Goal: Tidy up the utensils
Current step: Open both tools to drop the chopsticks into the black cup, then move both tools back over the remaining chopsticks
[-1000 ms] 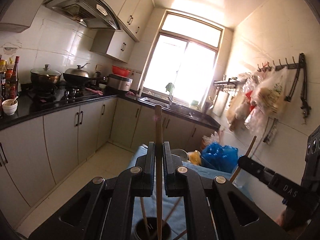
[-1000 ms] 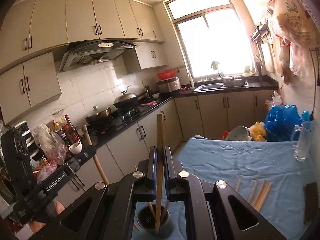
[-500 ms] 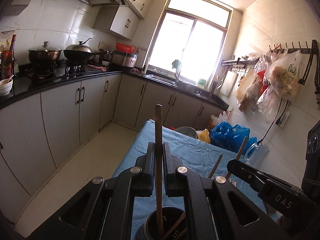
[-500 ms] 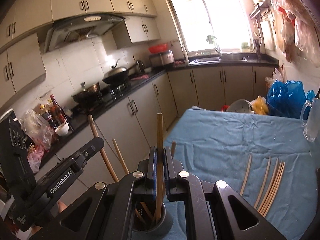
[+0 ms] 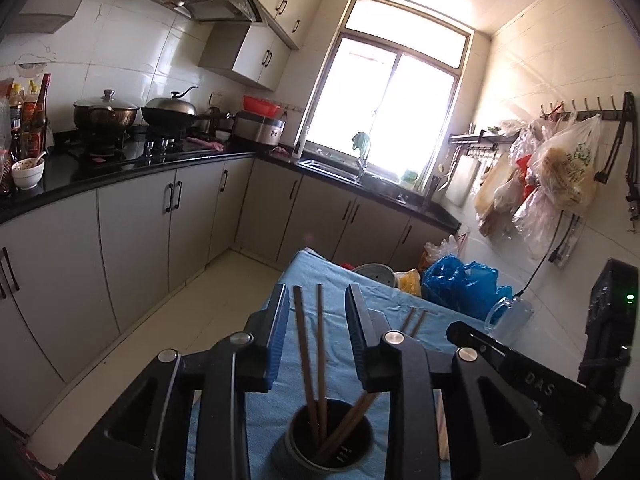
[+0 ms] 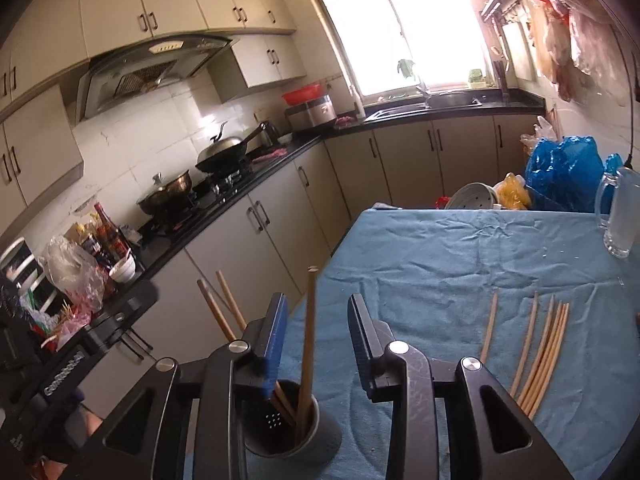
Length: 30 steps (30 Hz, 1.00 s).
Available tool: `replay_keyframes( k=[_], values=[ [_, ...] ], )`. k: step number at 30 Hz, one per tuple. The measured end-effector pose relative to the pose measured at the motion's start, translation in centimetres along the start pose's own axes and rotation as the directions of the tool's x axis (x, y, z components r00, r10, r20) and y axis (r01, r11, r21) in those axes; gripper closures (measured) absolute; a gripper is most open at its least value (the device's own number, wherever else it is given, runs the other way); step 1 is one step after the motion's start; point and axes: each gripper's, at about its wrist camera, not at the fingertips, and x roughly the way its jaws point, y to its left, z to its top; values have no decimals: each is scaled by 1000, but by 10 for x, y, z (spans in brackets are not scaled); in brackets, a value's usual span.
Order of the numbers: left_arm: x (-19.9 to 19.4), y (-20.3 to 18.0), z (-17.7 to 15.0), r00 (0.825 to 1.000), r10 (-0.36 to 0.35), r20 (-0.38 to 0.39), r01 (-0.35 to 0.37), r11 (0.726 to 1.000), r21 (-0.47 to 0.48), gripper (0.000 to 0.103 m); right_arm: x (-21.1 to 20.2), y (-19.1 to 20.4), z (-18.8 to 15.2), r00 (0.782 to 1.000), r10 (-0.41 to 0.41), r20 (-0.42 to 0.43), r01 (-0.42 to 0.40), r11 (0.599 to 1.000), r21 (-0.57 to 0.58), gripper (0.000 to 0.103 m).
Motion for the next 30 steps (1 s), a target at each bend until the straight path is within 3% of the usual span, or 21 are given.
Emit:
replay_keyframes(
  k=[6,12,16,22,30],
  values=[
    [-25,-32,-15,996,-87,-16,87,996,28,69,-35,-54,-10,995,-93,27,92,995,49,57],
    [-12,-81,-56,977,-162,-136,174,981,86,63,-49,-145,-48,971,-230,-72,239,955,177,57],
    [17,-111,-91,939,-195,-283,228,970,88,63,-40,-188,-78,950,-252,-186,287,938,194,57],
    [67,-143,-141,896,-139,-423,216,966,141,63,-26,-221,-98,949,-201,-244,261,932,250,60],
    [139,-148,-173,870,-7,-492,120,973,199,63,-3,-232,-99,944,-183,-273,246,945,218,62]
  ],
)
